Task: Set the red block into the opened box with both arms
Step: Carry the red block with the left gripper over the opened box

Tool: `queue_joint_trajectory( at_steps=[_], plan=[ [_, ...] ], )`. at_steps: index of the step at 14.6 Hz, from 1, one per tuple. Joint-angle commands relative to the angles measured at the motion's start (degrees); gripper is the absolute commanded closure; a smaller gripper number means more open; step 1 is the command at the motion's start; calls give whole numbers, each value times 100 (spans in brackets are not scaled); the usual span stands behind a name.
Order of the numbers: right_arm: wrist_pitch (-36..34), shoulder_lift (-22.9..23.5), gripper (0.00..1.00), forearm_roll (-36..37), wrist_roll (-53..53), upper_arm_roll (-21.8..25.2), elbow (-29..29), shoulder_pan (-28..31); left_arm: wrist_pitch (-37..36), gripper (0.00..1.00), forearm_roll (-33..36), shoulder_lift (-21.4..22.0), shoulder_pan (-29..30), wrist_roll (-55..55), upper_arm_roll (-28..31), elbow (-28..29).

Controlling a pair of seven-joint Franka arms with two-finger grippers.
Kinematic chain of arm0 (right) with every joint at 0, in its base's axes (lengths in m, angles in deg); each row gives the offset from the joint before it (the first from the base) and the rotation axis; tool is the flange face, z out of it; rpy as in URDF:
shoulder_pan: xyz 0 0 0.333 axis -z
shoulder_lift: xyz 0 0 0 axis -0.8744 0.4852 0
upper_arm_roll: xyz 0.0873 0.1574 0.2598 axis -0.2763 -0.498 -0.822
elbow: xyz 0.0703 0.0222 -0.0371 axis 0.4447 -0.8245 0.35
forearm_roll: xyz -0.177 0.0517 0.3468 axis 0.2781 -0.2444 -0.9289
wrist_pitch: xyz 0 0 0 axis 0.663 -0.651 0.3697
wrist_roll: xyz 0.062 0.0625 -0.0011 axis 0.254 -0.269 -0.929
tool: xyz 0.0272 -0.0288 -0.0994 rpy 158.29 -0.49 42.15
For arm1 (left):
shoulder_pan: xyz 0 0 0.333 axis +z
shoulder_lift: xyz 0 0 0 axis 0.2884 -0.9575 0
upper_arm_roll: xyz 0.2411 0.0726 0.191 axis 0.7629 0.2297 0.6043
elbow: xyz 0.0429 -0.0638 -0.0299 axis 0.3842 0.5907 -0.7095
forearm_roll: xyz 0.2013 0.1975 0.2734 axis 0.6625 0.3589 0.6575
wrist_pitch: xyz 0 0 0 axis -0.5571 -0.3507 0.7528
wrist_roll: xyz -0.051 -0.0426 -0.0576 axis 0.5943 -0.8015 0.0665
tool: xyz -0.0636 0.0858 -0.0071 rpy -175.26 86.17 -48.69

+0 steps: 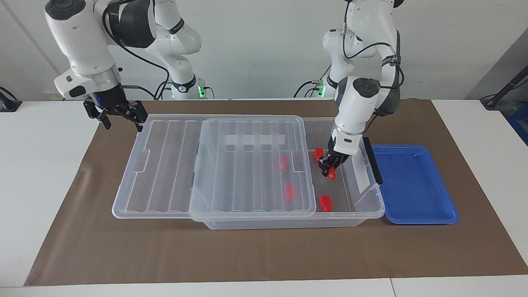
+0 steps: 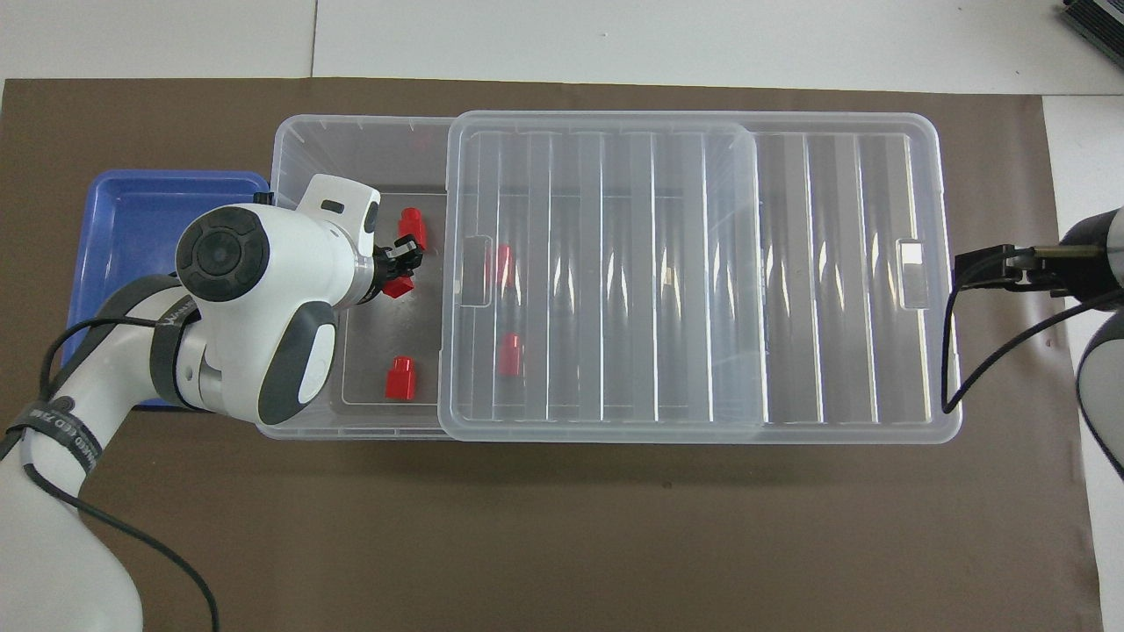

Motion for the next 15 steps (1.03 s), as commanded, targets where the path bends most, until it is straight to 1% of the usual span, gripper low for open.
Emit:
queue_joint_trajectory(
  at_steps=[1,2,4,9,10,11,12,13,14,15],
  plan=[
    [-334,-118,0,-257,4,-69,65,53,315,81,123,-315,-122,65,106,48],
    [-291,-118,0,-319,30,-61,48,45,446,81,263,-465,-139,74,98,57],
    [-325,-118,0,-399,57,-69,57,36,736,81,291,-580,-131,65,106,170],
    [-299,-135,0,-390,30,-87,21,1,851,81,300,-589,-87,30,106,276],
    [-282,-135,0,-390,22,-87,13,1,851,79,300,-589,-78,30,106,276],
    [-281,-144,0,-390,21,-87,4,9,886,65,300,-589,-60,12,106,268],
    [-273,-153,0,-390,13,-87,-5,9,982,46,300,-598,-52,3,98,250],
    [-273,-153,0,-390,13,-87,-5,9,1009,32,300,-607,-51,12,98,224],
    [-264,-153,0,-390,13,-87,-5,9,1010,21,300,-633,-60,64,98,189],
    [-264,-153,0,-390,13,-87,-5,9,957,16,300,-633,-86,74,106,119]
  ],
)
